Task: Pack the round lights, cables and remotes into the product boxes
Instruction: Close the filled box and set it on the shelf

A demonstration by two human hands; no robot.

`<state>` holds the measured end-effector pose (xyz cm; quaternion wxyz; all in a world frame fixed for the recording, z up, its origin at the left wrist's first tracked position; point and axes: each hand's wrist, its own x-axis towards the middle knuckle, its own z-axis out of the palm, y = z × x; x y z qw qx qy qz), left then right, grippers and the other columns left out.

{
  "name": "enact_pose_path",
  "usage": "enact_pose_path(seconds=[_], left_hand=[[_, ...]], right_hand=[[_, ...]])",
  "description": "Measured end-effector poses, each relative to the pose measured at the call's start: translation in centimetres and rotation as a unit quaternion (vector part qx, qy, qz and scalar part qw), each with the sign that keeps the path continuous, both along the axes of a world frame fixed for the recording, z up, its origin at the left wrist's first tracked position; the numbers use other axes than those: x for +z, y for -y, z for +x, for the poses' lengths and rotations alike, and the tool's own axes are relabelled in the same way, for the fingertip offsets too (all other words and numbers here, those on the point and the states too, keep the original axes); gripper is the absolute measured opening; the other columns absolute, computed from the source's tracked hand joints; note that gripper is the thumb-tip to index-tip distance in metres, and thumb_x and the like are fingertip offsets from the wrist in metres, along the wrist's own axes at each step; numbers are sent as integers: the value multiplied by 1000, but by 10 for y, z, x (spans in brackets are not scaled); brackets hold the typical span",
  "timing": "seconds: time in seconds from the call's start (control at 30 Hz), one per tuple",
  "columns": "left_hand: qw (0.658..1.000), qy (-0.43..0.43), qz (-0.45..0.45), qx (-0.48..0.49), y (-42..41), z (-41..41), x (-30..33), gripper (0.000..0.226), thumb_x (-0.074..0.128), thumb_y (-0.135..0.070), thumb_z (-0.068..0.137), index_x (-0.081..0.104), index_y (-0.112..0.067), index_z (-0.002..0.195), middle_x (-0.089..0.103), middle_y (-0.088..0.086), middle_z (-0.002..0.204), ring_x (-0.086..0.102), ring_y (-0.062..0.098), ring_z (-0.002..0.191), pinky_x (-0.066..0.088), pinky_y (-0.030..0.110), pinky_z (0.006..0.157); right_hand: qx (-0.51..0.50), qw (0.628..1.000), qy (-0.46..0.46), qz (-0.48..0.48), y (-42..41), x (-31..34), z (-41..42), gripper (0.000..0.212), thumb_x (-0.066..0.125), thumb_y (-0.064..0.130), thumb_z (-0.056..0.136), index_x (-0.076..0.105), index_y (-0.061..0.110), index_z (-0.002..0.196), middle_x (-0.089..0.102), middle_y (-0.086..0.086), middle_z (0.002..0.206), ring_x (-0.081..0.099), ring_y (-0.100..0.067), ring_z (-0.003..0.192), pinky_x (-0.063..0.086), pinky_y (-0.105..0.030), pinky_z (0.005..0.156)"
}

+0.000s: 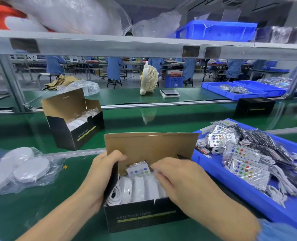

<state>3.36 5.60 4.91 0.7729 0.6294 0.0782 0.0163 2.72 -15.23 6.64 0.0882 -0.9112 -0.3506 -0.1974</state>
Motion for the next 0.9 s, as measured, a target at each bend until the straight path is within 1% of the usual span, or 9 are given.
enact_pose_path(seconds=[0.03, 0.1, 0.13, 0.17, 0.27, 0.37, 0.53, 0.67, 0.9], left_hand=[[997, 14, -72, 37, -4, -1, -1, 35, 55, -3, 96, 43, 1, 63, 37, 20, 65, 49, 3, 34, 34, 5, 53], [995, 8, -103, 2, -2, -10, 2, 37, 51, -6, 97, 47, 8, 63, 44, 28, 68, 55, -4, 37, 38, 2, 55], [996, 26, -77, -35, 4, -12, 2, 29, 56, -14, 90, 62, 10, 75, 59, 34, 80, 67, 3, 54, 49, 14, 67], [994, 9, -102, -41, 11, -9, 5, 26, 58, -23, 81, 75, -2, 82, 71, 23, 92, 73, 16, 71, 54, 28, 72], [993, 11, -110, -30, 11, -7, -4, 29, 53, -28, 82, 80, -18, 86, 75, 13, 103, 73, 30, 88, 54, 40, 79], [995, 26, -99, -8, 13, 0, -5, 26, 52, -23, 86, 77, -15, 83, 74, 14, 98, 70, 31, 82, 55, 41, 77], [997, 46, -63, 18, 13, -1, -4, 39, 59, -26, 80, 62, 7, 102, 67, 23, 97, 62, 31, 88, 48, 55, 92], [996, 52, -75, 12, 14, -2, -4, 36, 63, -31, 68, 63, -8, 95, 62, 19, 90, 60, 31, 83, 46, 46, 83], [995, 78, -56, 23, 11, -1, -6, 26, 62, -33, 71, 61, -12, 87, 57, 14, 84, 55, 26, 80, 43, 44, 80]], right_hand=[[-42, 997, -62, -22, -9, 4, 7, 21, 45, 24, 99, 50, 21, 80, 57, 1, 84, 56, -27, 81, 49, -38, 71], [-69, 990, -124, 11, -23, 12, 21, 26, 48, 26, 97, 48, 16, 73, 54, -4, 79, 53, -31, 78, 46, -36, 67], [-79, 986, -142, 40, -28, 15, 26, 27, 49, 25, 96, 51, 14, 72, 54, -6, 77, 53, -33, 77, 45, -35, 66], [-91, 980, -162, 71, -30, 15, 30, 30, 47, 25, 97, 53, 12, 70, 53, -8, 75, 52, -35, 76, 46, -36, 65], [-108, 965, -201, 129, -34, 10, 32, 29, 44, 22, 95, 65, 13, 78, 65, -5, 80, 59, -31, 80, 52, -38, 72], [-81, 973, -181, 113, -43, 8, 29, 15, 56, 25, 93, 67, 28, 103, 66, 4, 95, 60, -23, 90, 52, -35, 81], [-39, 994, -99, 19, -46, 14, 28, 19, 51, 25, 99, 66, 26, 110, 58, 7, 110, 50, -20, 104, 47, -37, 83], [-10, 988, -149, -37, -52, 23, 36, 21, 53, 25, 97, 66, 27, 113, 67, -3, 110, 58, -30, 102, 50, -39, 86], [30, 991, -26, -124, -65, 30, 28, 22, 51, 6, 92, 64, 17, 106, 57, -4, 95, 45, -28, 73, 26, -33, 58]])
